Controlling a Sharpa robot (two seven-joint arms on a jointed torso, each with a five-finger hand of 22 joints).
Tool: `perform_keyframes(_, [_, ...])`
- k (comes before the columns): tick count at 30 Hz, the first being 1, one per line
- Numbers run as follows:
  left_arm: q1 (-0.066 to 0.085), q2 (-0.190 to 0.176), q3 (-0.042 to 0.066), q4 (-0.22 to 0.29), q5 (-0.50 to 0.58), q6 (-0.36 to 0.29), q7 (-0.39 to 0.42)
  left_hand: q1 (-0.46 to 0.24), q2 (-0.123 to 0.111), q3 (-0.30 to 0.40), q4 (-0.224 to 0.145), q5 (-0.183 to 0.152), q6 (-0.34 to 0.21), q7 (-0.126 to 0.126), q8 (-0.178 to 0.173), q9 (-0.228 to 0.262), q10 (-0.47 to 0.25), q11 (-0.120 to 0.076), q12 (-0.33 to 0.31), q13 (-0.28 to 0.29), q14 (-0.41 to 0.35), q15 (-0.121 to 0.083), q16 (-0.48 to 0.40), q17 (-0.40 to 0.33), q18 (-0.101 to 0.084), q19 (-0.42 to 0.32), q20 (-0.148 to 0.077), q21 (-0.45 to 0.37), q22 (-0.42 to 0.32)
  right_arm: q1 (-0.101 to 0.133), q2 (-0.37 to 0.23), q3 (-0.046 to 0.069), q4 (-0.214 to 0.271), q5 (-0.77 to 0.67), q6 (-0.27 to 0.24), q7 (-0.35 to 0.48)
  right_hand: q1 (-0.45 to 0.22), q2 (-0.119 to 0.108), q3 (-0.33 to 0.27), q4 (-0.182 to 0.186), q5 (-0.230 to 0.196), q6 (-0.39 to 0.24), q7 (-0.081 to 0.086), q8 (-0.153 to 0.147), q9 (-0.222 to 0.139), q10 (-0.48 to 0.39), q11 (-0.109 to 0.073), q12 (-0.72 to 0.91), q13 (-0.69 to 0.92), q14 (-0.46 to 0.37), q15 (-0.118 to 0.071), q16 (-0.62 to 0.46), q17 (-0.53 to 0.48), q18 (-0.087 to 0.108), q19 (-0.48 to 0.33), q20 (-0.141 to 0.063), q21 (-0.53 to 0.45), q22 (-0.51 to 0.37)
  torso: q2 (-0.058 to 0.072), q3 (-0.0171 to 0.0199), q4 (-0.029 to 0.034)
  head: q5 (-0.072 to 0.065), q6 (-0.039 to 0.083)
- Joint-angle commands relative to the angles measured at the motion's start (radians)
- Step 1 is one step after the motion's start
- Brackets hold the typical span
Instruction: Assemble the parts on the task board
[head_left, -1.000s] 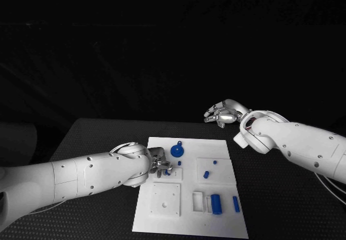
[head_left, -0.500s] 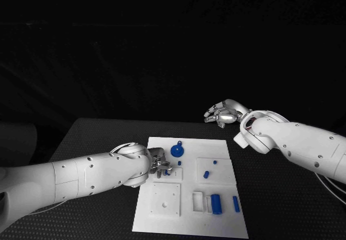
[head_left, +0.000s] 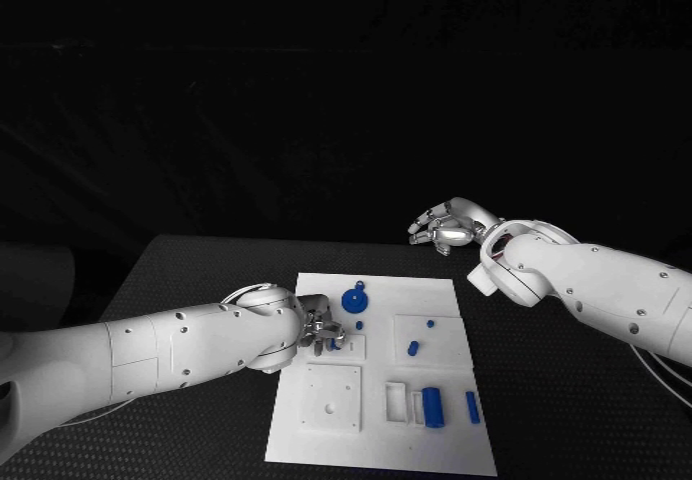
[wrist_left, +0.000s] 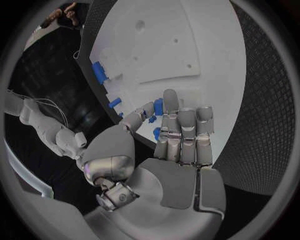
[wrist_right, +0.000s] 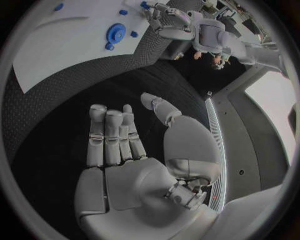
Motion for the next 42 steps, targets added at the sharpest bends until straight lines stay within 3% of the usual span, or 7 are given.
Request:
perform_keyframes(1, [-0.005, 0.005, -0.003, 0.004, 0.016, 0.046, 0.005, -0.005, 0.008, 0.057, 0.042, -0.031, 0.08, -0.066, 0.004, 0.004, 0.038, -0.042, 0.005, 0.002, 0.075, -0.078, 0.008, -0.002, 0.006, 0.01, -0.135, 0.006, 0.019, 0.0, 0.001, 0.0, 0.001, -0.005, 0.014, 0.003, 0.002, 0.0, 0.006, 0.001, 0.006, 0.002, 0.008, 0.006, 0.001, -0.003, -0.004, 0.006, -0.001, 0.0, -0.005, 0.0, -0.002, 0.03, 0.004, 0.002, -0.005, 0.002, 0.0, 0.0004, 0.0, 0.0, 0.0])
perform_keyframes(5, [-0.005, 0.007, -0.003, 0.004, 0.018, 0.049, 0.006, -0.013, 0.015, 0.055, 0.052, -0.05, 0.086, -0.068, 0.005, 0.006, 0.042, -0.043, 0.009, 0.004, 0.079, -0.078, 0.013, -0.002, 0.006, 0.011, -0.135, 0.007, 0.019, 0.0, 0.001, 0.0, 0.001, -0.005, 0.013, 0.003, 0.001, 0.001, 0.006, 0.001, 0.01, 0.002, 0.008, 0.007, 0.001, -0.003, -0.004, 0.006, -0.002, 0.0, -0.005, 0.0, -0.002, 0.03, 0.004, 0.002, -0.005, 0.002, 0.0, 0.0004, -0.0002, 0.0, -0.001])
perform_keyframes(18, [-0.005, 0.013, -0.003, -0.004, 0.022, 0.041, 0.005, -0.021, 0.024, 0.054, 0.06, -0.059, 0.091, -0.07, 0.007, 0.008, 0.044, -0.045, 0.014, 0.007, 0.081, -0.079, 0.018, -0.002, 0.006, 0.013, -0.135, 0.009, 0.019, 0.0, 0.002, 0.0, 0.001, -0.005, 0.016, 0.002, 0.0, 0.001, 0.007, 0.003, 0.025, 0.002, 0.008, 0.007, 0.001, -0.004, -0.004, 0.009, -0.006, 0.0, -0.005, 0.002, -0.004, 0.03, 0.005, 0.002, -0.006, 0.004, 0.0, 0.0007, -0.0007, 0.0, 0.0])
perform_keyframes(42, [-0.006, 0.035, -0.003, -0.023, 0.028, 0.089, 0.007, -0.027, 0.03, 0.054, 0.07, -0.077, 0.097, -0.073, 0.01, 0.013, 0.046, -0.047, 0.023, 0.012, 0.084, -0.082, 0.027, -0.002, 0.007, 0.016, -0.137, 0.014, 0.02, 0.0, 0.002, 0.0, 0.001, -0.005, 0.018, 0.001, -0.001, 0.002, 0.008, 0.005, 0.041, 0.002, 0.007, 0.007, 0.002, -0.004, -0.004, 0.012, -0.01, 0.0, -0.006, 0.003, -0.006, 0.03, 0.005, 0.002, -0.008, 0.006, 0.0, 0.0005, -0.0005, -0.003, -0.005])
